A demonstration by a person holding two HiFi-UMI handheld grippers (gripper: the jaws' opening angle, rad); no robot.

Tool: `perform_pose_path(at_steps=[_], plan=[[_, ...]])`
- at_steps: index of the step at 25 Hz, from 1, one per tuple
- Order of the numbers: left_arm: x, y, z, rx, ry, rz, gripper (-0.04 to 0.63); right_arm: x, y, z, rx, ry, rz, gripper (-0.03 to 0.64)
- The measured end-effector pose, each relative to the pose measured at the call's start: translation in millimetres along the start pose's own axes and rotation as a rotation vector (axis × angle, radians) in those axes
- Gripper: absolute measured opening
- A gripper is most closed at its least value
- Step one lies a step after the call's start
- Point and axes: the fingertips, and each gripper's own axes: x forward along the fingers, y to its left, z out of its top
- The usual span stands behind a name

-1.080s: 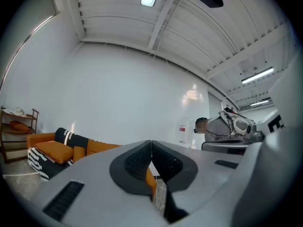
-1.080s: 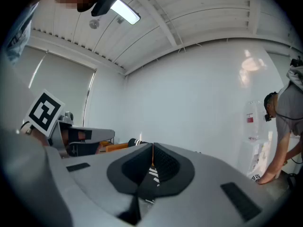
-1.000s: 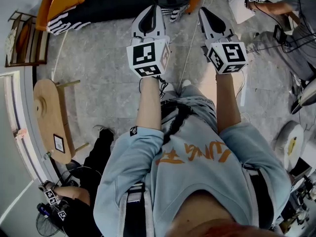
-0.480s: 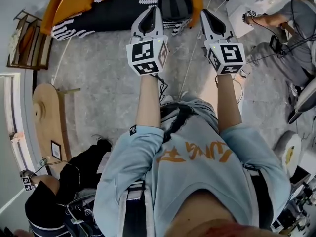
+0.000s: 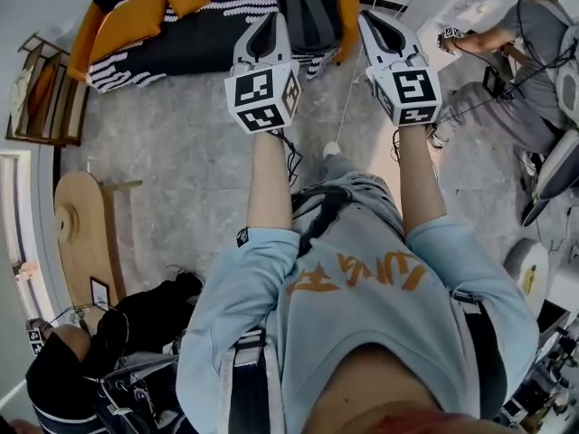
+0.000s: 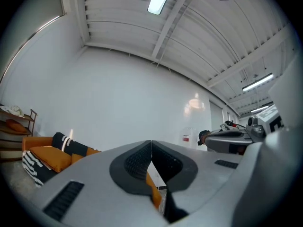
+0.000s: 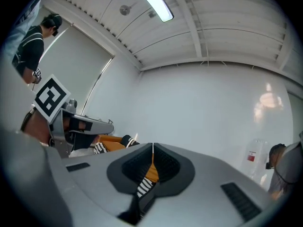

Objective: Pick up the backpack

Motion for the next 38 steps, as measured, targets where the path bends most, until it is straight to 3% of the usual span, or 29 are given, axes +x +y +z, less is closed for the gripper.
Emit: perform_pose_path(at_steps=[6,12,18,23,30,34,38], plan=[[17,19,-5,-0.047,0.055,0.047,0.023,28,-21,15,0.047,-0.009,0.055,0.028],[14,73,-18,-0.087,0.028,0.124,0.023,68,-21,-4,0.018,0.015,0.071,0.028],[58,86,-17,-0.05,-0.006,0.103,0.023,107,-46,-12,0.037,-0.041,0.056,0.028],[115,90,-38,-0.005,0.026,0.068,0.023,157,-84,-59,0.132,-0.035,0.038,0.028],[234,108,-85,-0.071,0.103,0.096,0.023,251,-152,-117,0.178,0.042,0.082,0.028],[304,102,-117,-0.071,0.17,0.077,0.023,294,-210,-159,0.235,0.09,0.05,0.028],[361,103,-134,-0.059,0.212,0.058,0.023,335,-238,-190,0.289,0.103,0.056,0.028]])
